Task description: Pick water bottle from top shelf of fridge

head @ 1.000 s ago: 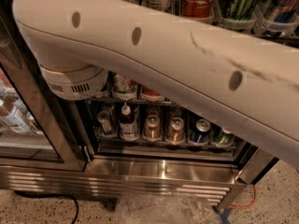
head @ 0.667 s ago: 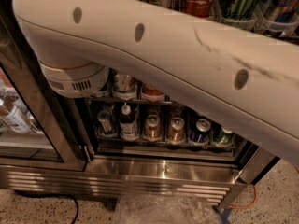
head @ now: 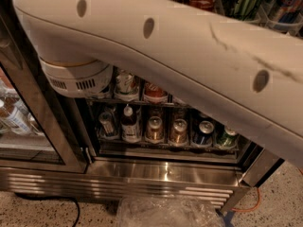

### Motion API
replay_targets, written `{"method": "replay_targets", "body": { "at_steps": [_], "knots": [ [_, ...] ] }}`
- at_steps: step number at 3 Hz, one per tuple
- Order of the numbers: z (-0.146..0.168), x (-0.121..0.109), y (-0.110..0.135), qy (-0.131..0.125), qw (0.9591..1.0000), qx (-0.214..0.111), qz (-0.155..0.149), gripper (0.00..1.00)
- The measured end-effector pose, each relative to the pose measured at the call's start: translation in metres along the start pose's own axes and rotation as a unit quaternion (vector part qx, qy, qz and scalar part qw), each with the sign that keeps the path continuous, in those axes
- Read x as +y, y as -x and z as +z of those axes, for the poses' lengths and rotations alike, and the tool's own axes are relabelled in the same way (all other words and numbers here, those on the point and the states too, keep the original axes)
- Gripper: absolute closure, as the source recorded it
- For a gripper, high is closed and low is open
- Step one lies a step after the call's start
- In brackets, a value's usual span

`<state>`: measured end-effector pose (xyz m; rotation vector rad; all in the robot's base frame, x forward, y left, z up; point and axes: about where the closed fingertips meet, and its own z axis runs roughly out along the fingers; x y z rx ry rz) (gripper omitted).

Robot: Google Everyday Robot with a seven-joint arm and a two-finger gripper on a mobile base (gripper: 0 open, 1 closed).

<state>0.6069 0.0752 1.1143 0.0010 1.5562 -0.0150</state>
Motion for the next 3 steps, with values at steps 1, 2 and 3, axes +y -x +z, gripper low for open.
{"method": "replay_targets", "body": {
  "at_steps": [1, 2, 3],
  "knots": [
    [-0.006, 0.002, 0.000, 0.010, 0.9999, 0.006, 0.004, 1.00],
    [-0.031, 0.011, 0.005, 0.040, 0.9989, 0.021, 0.012, 1.00],
    [-0.036, 0.012, 0.002, 0.045, 0.9987, 0.022, 0.013, 1.00]
  ]
}}
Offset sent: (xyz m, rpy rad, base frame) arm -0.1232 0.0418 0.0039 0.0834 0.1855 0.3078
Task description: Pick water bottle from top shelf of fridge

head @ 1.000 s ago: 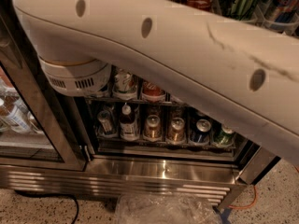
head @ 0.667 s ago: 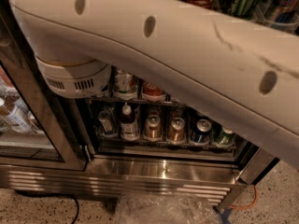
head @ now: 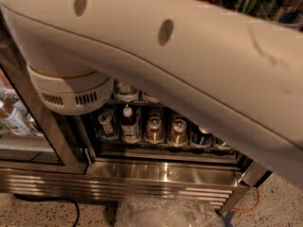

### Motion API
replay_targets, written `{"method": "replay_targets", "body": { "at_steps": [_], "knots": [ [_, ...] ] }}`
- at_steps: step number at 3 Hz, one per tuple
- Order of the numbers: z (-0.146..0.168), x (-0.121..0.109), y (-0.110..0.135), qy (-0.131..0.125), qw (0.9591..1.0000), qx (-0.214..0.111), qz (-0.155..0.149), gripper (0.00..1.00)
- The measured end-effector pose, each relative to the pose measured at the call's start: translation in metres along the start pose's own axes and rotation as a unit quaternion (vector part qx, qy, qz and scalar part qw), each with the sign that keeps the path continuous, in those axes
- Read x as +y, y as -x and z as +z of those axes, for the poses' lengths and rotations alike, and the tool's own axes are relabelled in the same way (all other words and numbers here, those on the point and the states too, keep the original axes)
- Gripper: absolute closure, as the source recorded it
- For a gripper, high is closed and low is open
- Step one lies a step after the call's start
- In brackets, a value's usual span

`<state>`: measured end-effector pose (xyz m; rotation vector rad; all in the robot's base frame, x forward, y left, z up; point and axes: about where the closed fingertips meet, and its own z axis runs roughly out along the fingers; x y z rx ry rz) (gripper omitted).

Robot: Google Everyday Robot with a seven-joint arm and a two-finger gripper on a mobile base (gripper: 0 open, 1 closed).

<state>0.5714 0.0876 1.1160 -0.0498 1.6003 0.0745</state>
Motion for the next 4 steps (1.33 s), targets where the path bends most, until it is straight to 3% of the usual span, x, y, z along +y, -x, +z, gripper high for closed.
{"method": "replay_targets", "body": {
  "at_steps": [1, 4],
  "knots": [
    [-0.018, -0.007, -0.002, 0.004, 0.9997, 0.003, -0.023, 1.00],
    [-0.025, -0.012, -0.018, 0.003, 0.9998, 0.007, -0.016, 1.00]
  ]
}}
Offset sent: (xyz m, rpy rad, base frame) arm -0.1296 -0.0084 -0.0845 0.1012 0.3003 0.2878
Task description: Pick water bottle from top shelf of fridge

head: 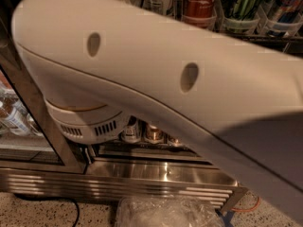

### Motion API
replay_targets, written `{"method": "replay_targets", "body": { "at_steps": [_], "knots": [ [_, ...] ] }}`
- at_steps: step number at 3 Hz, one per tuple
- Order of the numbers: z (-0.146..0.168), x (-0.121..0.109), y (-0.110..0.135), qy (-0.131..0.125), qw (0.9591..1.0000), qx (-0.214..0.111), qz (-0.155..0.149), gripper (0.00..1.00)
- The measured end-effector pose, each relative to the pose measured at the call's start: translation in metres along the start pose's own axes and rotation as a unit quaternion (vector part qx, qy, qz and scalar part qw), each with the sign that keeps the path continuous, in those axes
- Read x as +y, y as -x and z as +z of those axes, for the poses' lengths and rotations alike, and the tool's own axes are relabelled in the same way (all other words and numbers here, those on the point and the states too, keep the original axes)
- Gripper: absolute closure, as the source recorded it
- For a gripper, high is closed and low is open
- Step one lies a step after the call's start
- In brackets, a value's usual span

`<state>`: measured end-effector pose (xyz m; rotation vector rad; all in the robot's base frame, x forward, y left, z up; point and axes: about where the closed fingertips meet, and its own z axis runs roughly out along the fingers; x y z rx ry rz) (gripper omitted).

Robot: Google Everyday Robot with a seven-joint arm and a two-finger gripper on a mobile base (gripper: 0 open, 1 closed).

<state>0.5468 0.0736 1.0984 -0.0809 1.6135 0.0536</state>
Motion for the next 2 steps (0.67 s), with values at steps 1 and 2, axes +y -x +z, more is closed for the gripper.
{"method": "replay_targets", "body": {
  "at_steps": [1, 2],
  "knots": [
    [-0.0019, -0.0016, -0.0040, 0.000, 1.0000, 0.001, 0.001, 1.00],
    [-0.0018, -0.0016, -0.0070, 0.000, 1.0000, 0.001, 0.001, 1.00]
  ]
}}
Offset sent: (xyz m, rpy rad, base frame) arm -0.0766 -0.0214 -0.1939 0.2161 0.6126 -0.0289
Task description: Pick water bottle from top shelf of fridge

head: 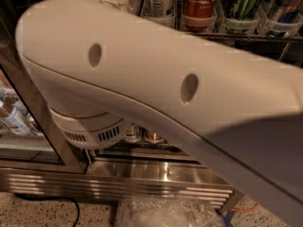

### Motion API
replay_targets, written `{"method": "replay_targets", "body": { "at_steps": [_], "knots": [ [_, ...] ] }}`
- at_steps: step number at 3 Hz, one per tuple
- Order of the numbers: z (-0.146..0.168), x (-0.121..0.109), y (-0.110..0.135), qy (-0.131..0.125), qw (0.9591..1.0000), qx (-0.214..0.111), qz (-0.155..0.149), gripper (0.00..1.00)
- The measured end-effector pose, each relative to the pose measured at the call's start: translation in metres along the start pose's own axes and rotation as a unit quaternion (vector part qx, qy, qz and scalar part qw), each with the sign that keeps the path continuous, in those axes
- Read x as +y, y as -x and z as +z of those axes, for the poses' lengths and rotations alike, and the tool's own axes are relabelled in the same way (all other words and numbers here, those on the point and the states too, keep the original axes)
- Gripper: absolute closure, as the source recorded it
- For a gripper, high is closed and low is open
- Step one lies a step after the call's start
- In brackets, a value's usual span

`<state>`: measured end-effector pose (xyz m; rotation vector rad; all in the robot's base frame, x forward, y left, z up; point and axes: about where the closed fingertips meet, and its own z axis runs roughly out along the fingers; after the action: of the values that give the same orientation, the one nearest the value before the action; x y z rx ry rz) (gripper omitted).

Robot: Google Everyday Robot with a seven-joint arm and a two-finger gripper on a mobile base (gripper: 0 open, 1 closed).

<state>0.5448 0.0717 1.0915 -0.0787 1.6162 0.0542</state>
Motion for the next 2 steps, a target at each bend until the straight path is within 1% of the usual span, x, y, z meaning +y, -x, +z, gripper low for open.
{"method": "replay_targets", "body": {
  "at_steps": [1, 2],
  "knots": [
    [0.000, 0.000, -0.003, 0.000, 1.0000, 0.000, 0.000, 1.00],
    [-0.019, -0.017, -0.065, 0.002, 0.9987, 0.041, 0.031, 1.00]
  ]
}}
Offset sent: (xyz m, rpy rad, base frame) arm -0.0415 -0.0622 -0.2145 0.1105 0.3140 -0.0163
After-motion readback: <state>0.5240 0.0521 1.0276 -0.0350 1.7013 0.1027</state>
